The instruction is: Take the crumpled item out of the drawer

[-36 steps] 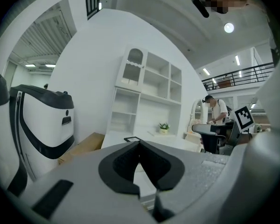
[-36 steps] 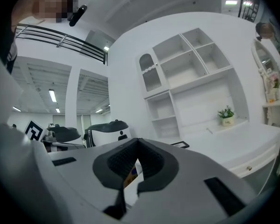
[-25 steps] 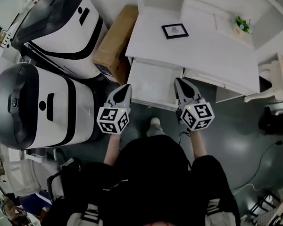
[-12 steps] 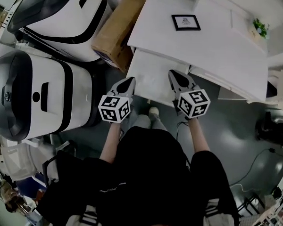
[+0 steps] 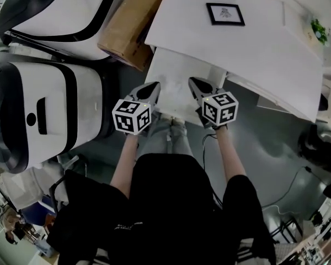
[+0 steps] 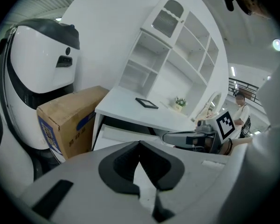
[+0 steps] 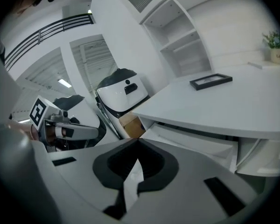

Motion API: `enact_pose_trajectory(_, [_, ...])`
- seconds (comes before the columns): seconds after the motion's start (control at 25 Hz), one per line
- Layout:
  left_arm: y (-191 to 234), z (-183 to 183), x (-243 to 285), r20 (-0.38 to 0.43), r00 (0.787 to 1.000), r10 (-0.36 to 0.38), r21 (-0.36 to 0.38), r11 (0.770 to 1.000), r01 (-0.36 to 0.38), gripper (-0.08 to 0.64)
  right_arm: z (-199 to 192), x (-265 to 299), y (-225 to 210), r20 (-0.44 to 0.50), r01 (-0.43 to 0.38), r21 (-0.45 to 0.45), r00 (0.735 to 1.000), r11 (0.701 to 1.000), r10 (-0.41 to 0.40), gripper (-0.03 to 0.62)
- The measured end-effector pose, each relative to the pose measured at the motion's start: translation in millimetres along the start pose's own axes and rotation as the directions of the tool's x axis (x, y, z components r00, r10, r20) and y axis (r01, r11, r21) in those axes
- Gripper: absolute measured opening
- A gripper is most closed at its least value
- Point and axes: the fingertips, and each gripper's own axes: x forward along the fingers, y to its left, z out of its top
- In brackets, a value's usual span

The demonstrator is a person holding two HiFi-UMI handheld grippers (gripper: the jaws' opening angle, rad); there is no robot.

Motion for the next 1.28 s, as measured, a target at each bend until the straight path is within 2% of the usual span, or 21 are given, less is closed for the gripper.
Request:
enact_pose_trajectory(0.16, [5.0,-6.3,12.7,-0.035,0.999,-0.017,-0.023,1.0,0.016,-0.002,-23.4,28.7,-7.6,-0.089,-0.066,0.061,0.993,0.996,0.071,-0.008])
enact_pose_trajectory(0.4, [15.7,-16.3,25.3,-0.059,0.998,-0.017,-0.068,0.998,0.013,-0.002,-61.4,61.4,-18.6,-0.205,-0.101,0.132,0.971,0.986,0.127,-0.008])
enact_pose_trajectory(0.56, [22.1,-17.6,31.1,-0.067,0.998,-0.021,-0.08,0.997,0.016,-0.002,-81.1,79.0,-29.2,-0.271,-0.095,0.1,0.955,0.991,0.119,-0.006])
enact_pose_trajectory(0.6, [23.1,-17.2,32.5,-0.068,0.997,-0.023,-0.083,0.996,0.017,-0.002,-86.9,82.9,-31.9,-0.289,-0.093,0.099,0.95,0.991,0.118,0.01])
enact_pose_trajectory(0.64, [24.0,-16.8,33.9,-0.069,0.997,-0.025,-0.087,0.996,0.019,-0.002,-93.5,86.4,-34.5,-0.309,-0.089,0.104,0.944,0.991,0.117,0.063])
enact_pose_trajectory(0.72, [25.1,-16.0,36.5,-0.068,0.997,-0.028,-0.089,0.996,0.022,-0.002,-106.9,91.9,-39.8,-0.355,-0.075,0.099,0.929,0.992,0.106,0.089])
enact_pose_trajectory(0.88, [27.1,-14.1,40.6,-0.06,0.998,-0.032,-0.089,0.996,0.027,-0.002,-129.5,102.4,-49.9,-0.428,-0.053,0.031,0.902,0.998,0.061,0.151])
enact_pose_trajectory(1.08, [27.1,-14.9,42.1,-0.06,0.998,-0.03,-0.082,0.996,0.025,-0.003,-149.9,116.2,-53.8,-0.463,-0.049,0.001,0.885,0.999,0.043,0.195])
enact_pose_trajectory(1.28, [26.5,-14.0,42.7,-0.056,0.998,-0.03,-0.078,0.997,0.025,-0.002,-155.4,124.2,-55.1,-0.485,-0.039,-0.066,0.875,0.997,0.002,0.216])
